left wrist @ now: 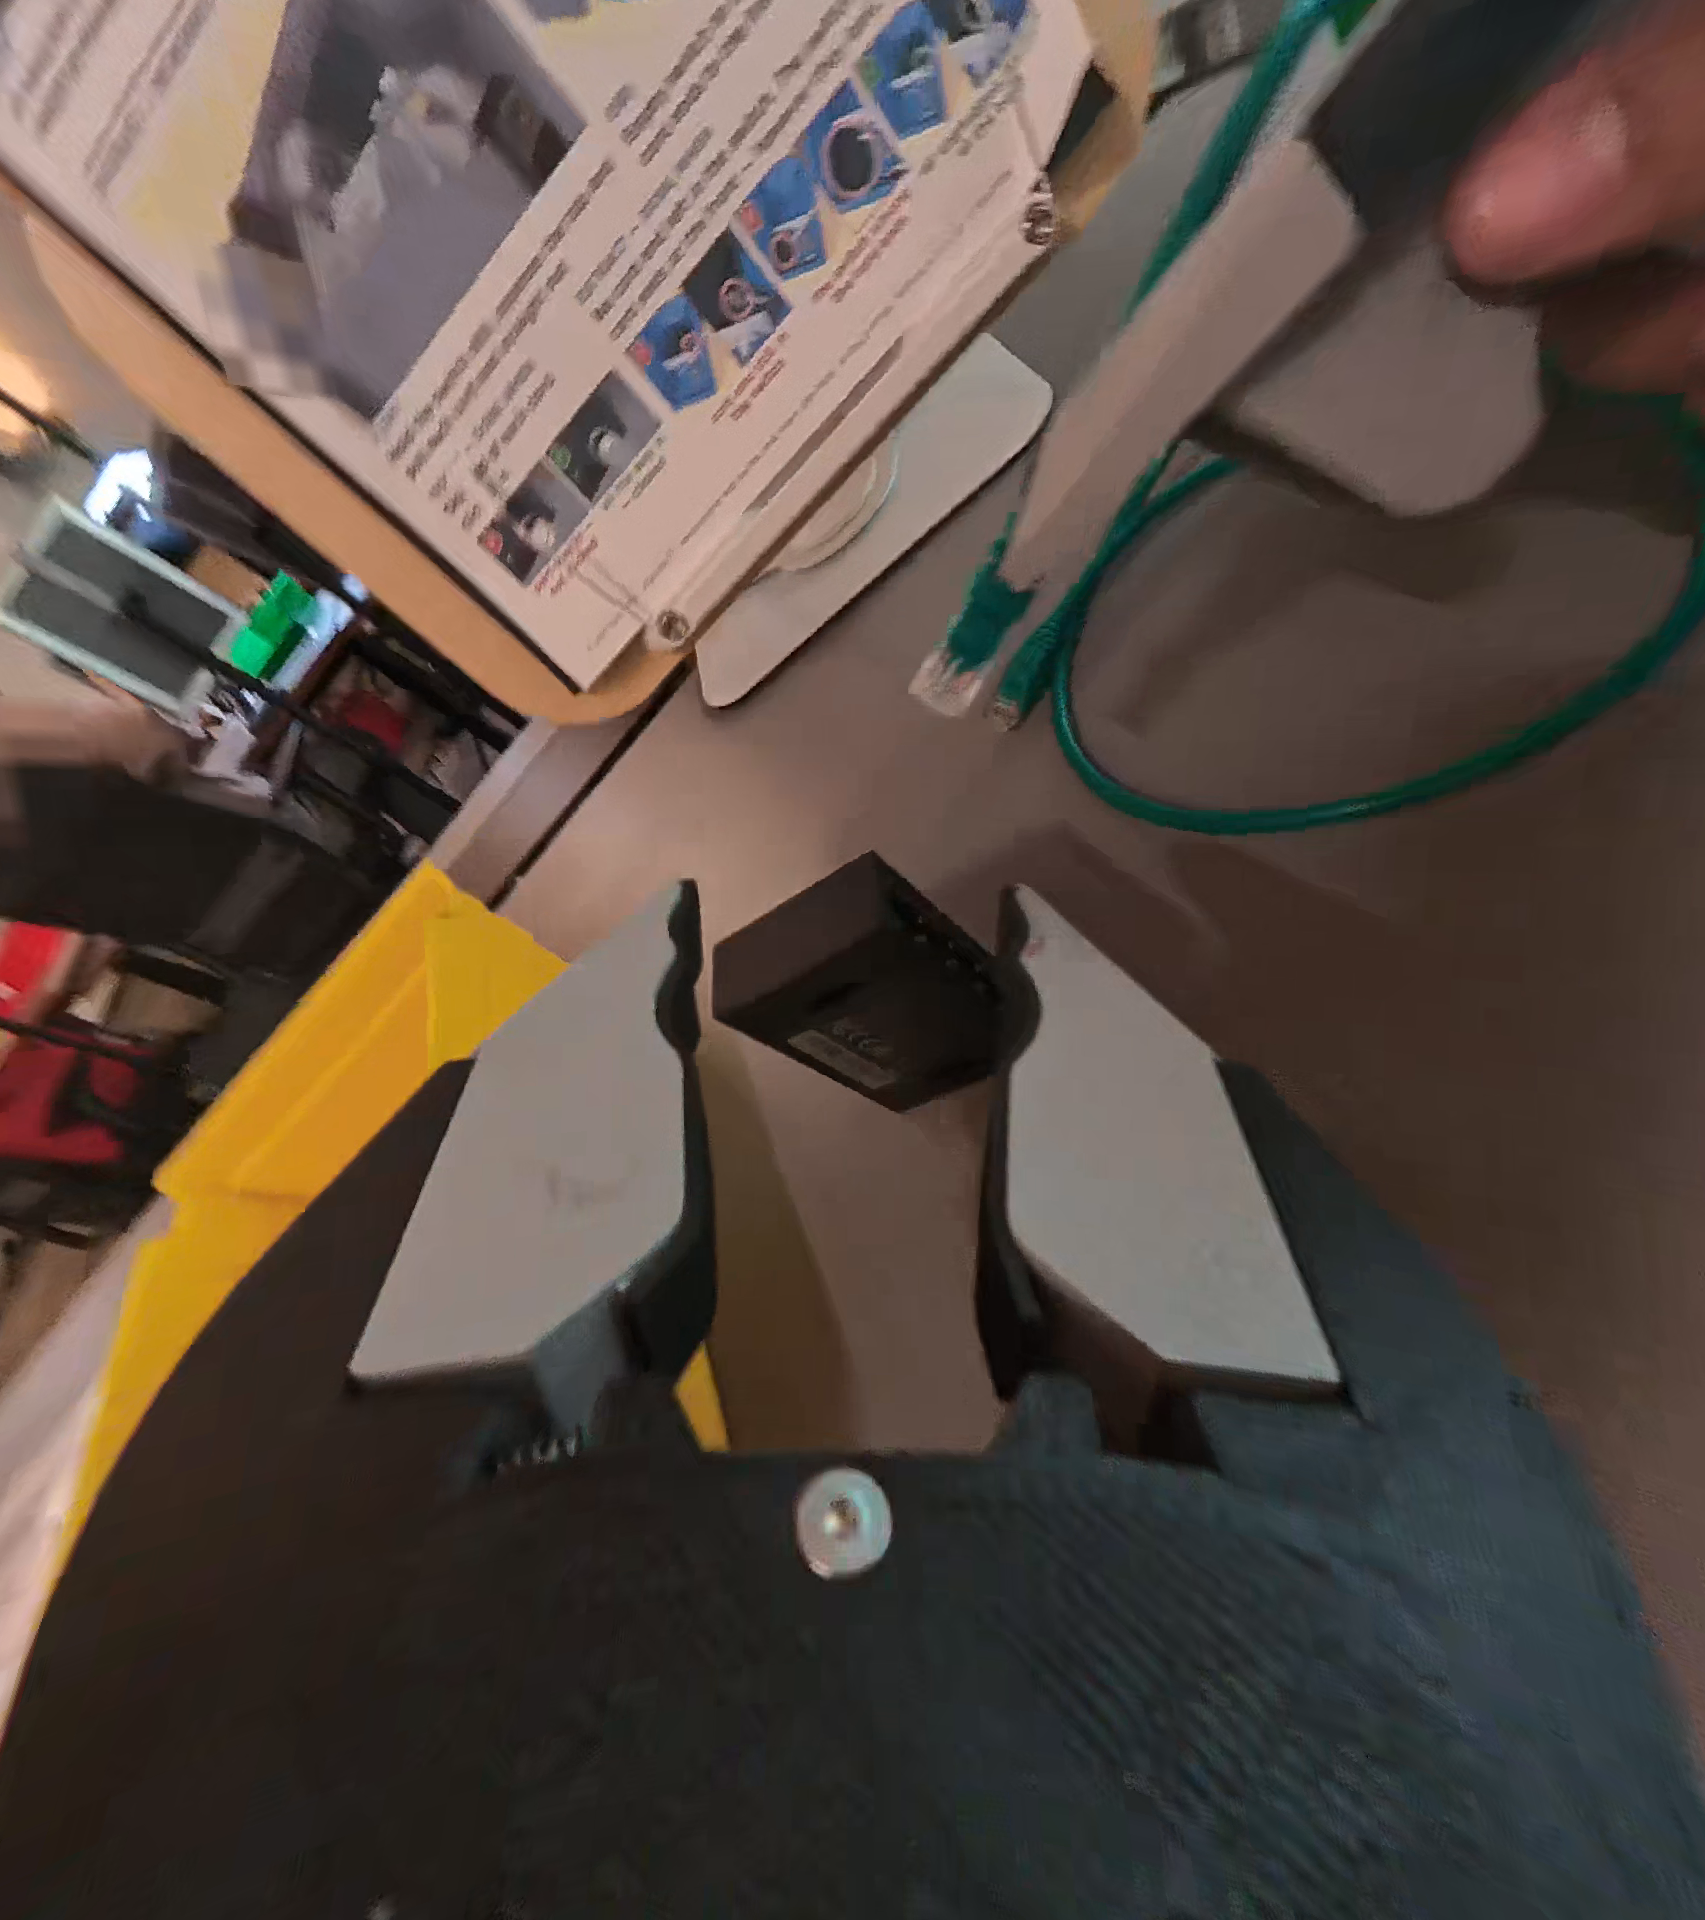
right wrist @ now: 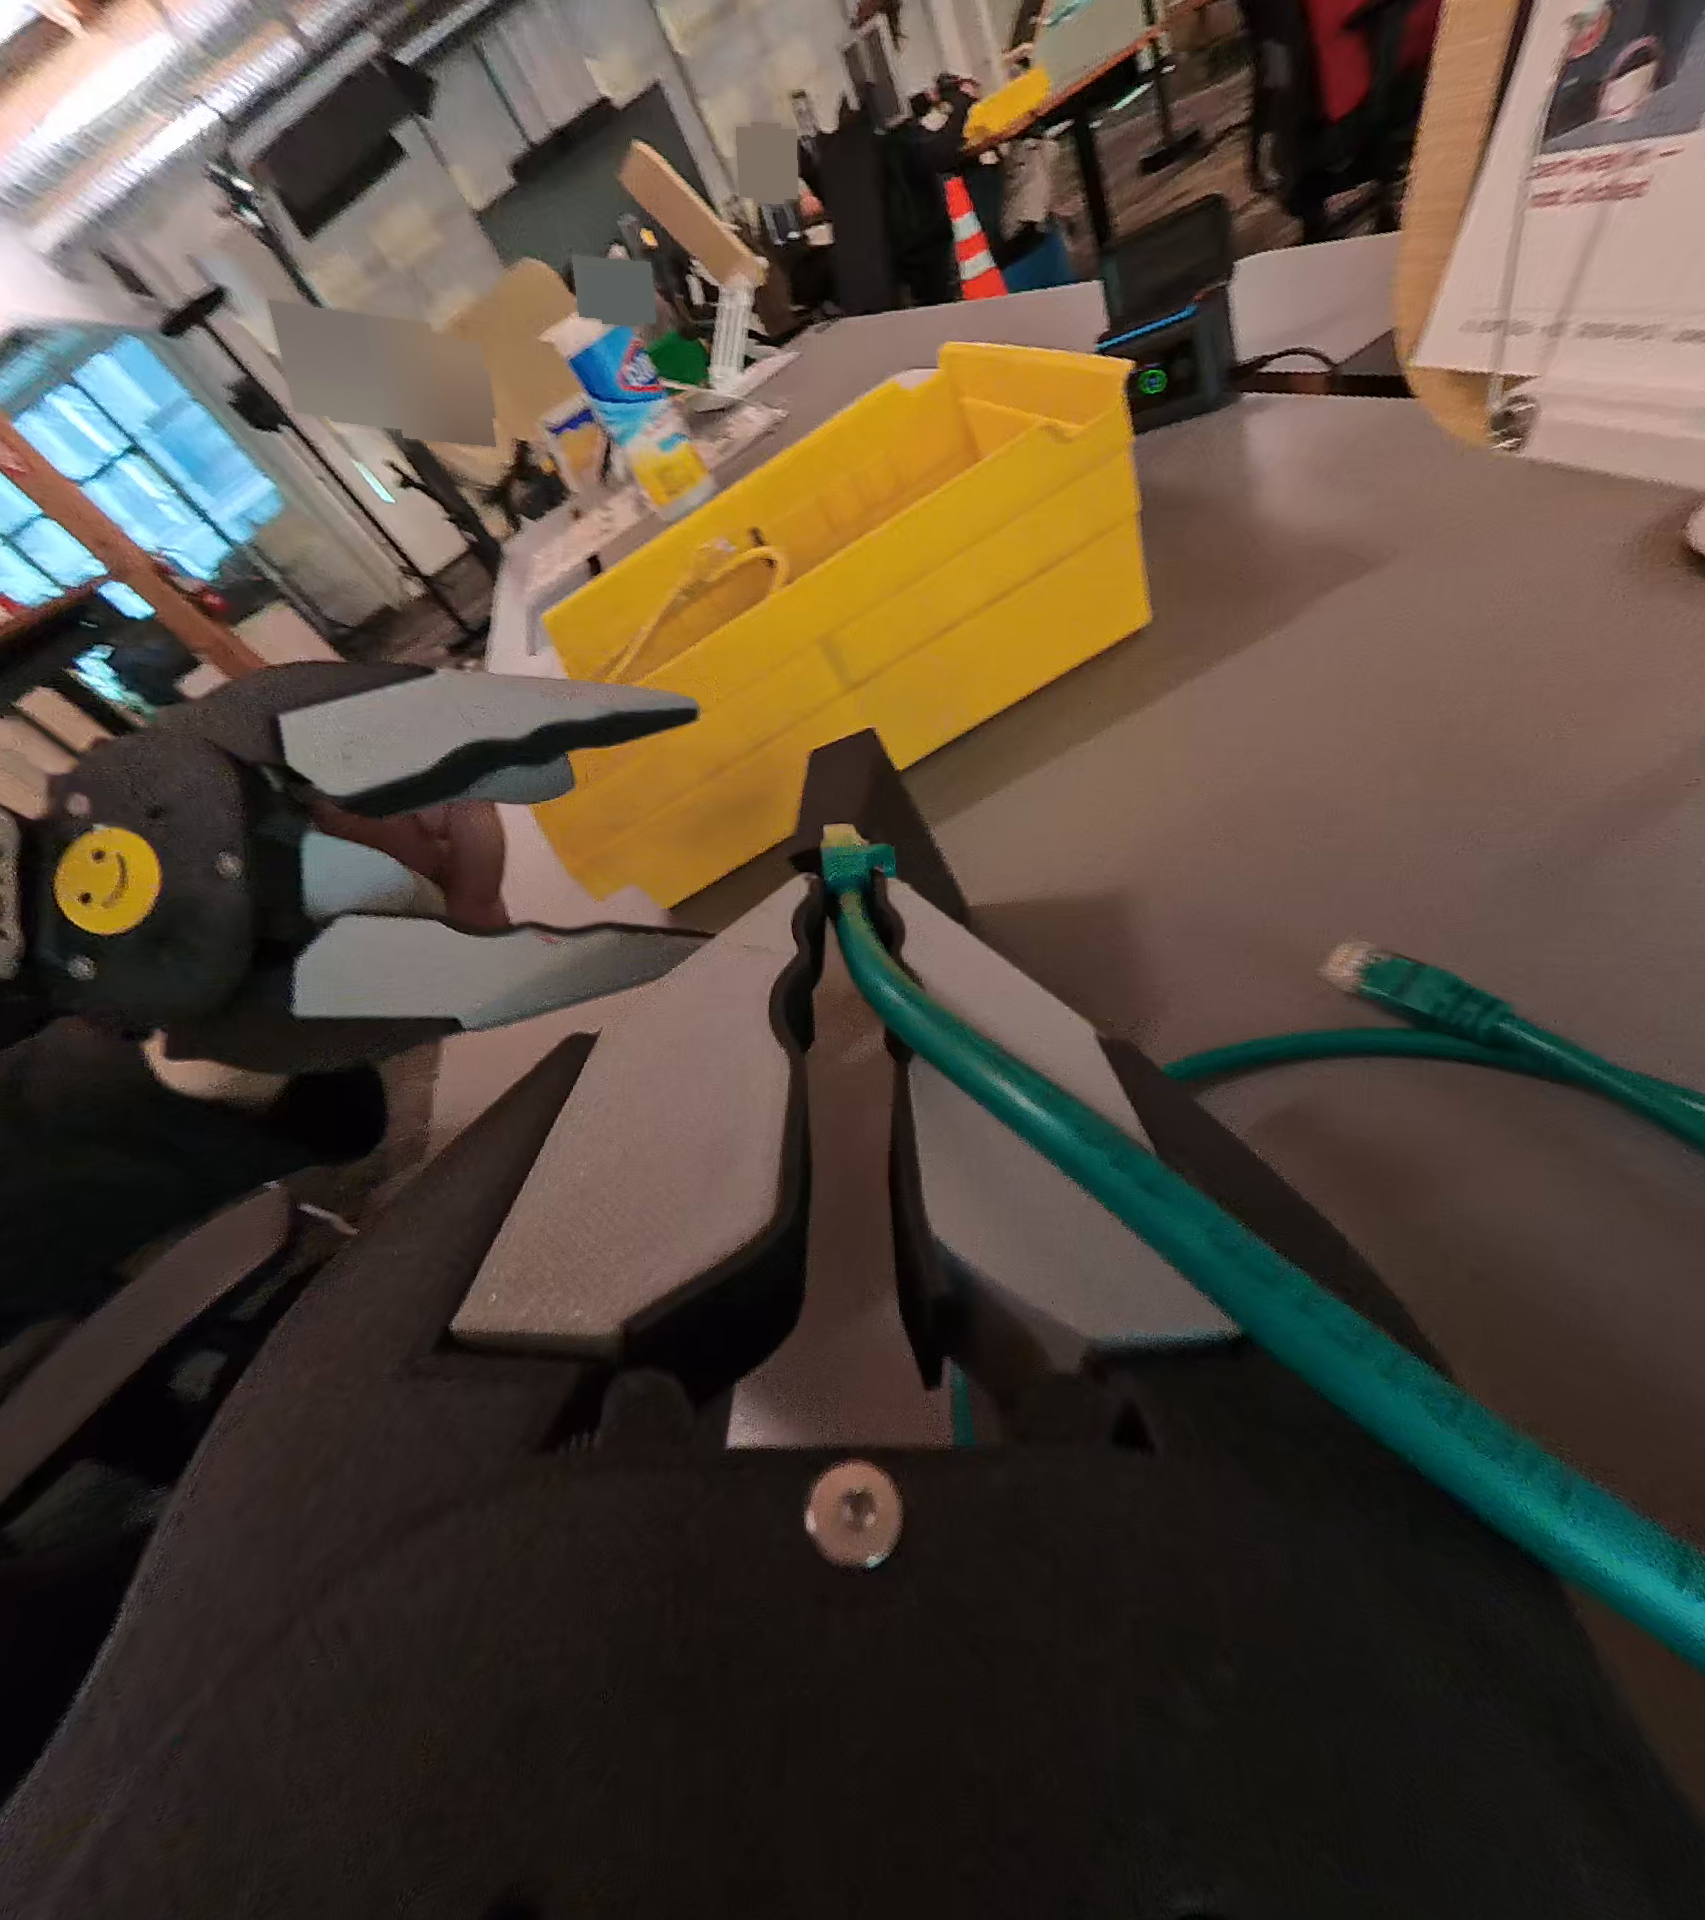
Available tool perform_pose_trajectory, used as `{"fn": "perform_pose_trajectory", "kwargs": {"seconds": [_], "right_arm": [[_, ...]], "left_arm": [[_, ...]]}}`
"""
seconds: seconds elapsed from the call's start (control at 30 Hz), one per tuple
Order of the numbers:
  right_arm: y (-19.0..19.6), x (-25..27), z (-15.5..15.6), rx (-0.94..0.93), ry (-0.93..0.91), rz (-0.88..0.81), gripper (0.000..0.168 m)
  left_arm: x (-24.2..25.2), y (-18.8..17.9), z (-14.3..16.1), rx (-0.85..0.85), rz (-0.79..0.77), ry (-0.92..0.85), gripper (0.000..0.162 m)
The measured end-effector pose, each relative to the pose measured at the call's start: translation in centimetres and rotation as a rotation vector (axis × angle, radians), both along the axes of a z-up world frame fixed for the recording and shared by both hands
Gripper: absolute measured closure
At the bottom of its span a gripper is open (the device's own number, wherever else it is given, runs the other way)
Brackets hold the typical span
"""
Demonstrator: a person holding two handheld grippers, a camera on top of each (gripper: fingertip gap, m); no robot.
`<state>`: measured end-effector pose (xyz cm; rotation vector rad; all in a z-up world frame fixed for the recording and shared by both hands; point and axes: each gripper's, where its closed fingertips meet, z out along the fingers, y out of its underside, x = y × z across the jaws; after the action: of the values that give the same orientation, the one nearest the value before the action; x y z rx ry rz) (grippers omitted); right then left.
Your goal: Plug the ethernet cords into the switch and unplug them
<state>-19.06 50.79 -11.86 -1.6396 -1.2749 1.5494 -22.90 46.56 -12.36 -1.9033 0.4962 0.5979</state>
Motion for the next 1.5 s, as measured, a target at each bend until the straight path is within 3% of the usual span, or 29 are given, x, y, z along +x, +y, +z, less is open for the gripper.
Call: {"fn": "perform_pose_trajectory", "kwargs": {"seconds": [0.17, 0.27, 0.37, 0.57, 0.83, 1.03, 1.1, 1.2, 1.3, 1.5], "right_arm": [[-1.4, 0.1, 0.9, -0.092, 0.050, 0.095, 0.164], [-2.7, 0.3, 1.7, -0.149, 0.087, 0.181, 0.163], [-3.4, 0.4, 1.7, -0.163, 0.085, 0.215, 0.163], [-3.2, 0.5, 1.7, -0.170, 0.080, 0.212, 0.163], [-3.7, 0.7, 3.6, -0.057, 0.183, 0.207, 0.160], [-6.0, 1.9, 6.4, 0.025, 0.335, 0.303, 0.164], [-6.2, 2.1, 6.7, 0.018, 0.344, 0.319, 0.167], [-5.8, 1.7, 5.8, 0.016, 0.297, 0.291, 0.167], [-4.6, 1.2, 5.0, -0.004, 0.249, 0.237, 0.166], [-3.9, 1.5, 5.4, -0.182, 0.272, 0.253, 0.168]], "left_arm": [[1.8, 1.1, 0.6, -0.004, -0.058, 0.315, 0.107], [2.0, 2.0, 0.7, 0.008, -0.074, 0.479, 0.121], [2.2, 2.4, 1.1, 0.019, -0.102, 0.525, 0.150], [2.3, 2.5, 0.9, -0.040, -0.151, 0.523, 0.150], [4.3, 1.2, 1.1, -0.256, -0.311, -0.159, 0.151], [8.4, -2.1, 2.9, -0.457, -0.569, -0.799, 0.151], [8.5, -2.2, 3.3, -0.436, -0.594, -0.864, 0.151], [7.4, -1.2, 2.4, -0.357, -0.531, -0.716, 0.150], [6.4, -0.6, 2.0, -0.293, -0.463, -0.513, 0.131], [5.6, 0.3, 2.7, -0.083, -0.405, -0.079, 0.136]]}}
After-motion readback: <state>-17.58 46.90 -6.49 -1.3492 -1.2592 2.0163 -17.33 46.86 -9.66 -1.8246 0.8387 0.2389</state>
